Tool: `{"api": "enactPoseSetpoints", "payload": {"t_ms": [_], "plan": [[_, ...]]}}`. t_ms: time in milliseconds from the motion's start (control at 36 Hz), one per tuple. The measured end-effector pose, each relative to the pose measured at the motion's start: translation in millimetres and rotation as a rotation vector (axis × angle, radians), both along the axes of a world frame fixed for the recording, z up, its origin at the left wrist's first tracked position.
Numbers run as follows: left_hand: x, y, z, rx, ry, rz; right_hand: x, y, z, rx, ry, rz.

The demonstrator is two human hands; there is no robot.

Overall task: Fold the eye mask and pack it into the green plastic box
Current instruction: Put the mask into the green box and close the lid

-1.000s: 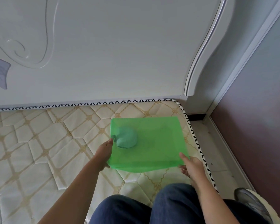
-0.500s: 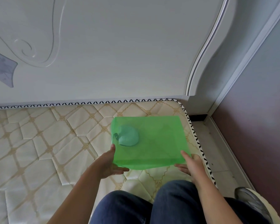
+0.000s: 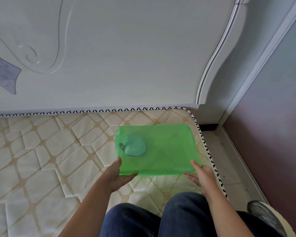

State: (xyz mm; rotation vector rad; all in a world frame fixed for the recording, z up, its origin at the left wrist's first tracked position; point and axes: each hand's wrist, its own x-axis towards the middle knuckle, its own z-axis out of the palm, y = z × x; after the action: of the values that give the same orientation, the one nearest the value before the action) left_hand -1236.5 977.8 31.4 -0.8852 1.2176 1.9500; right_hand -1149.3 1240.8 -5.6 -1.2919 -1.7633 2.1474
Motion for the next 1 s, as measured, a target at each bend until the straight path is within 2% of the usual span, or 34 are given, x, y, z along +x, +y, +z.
{"api": "enactPoseSetpoints", "payload": {"t_ms": [306,583,722,889,1000], "plan": [[3.1,3.0,-6.5,-0.062,0.075,-0.020,0.0,1.1,-1.8,-0.069,0.006,-0.024],[3.7,1.9,-11.7,-0.225,0.124,-0.161,-1.7,0.6,-5.1,0.009,-0.058,0.008],[2.8,0.4,-14.0,-0.429,0.217,-0.286,-0.6,2.0,-5.8,0.168,-0.108,0.029],[-7.3,3.9,-22.2,-0.785,0.502,-0.356,-4.0,2.0,0.6,0.407,-0.106,0.145],[-13.8,3.5,-25.1,-0.821,0.627,-0.409,-12.1,-0.4,6.2,0.585,-0.126,0.250]]}}
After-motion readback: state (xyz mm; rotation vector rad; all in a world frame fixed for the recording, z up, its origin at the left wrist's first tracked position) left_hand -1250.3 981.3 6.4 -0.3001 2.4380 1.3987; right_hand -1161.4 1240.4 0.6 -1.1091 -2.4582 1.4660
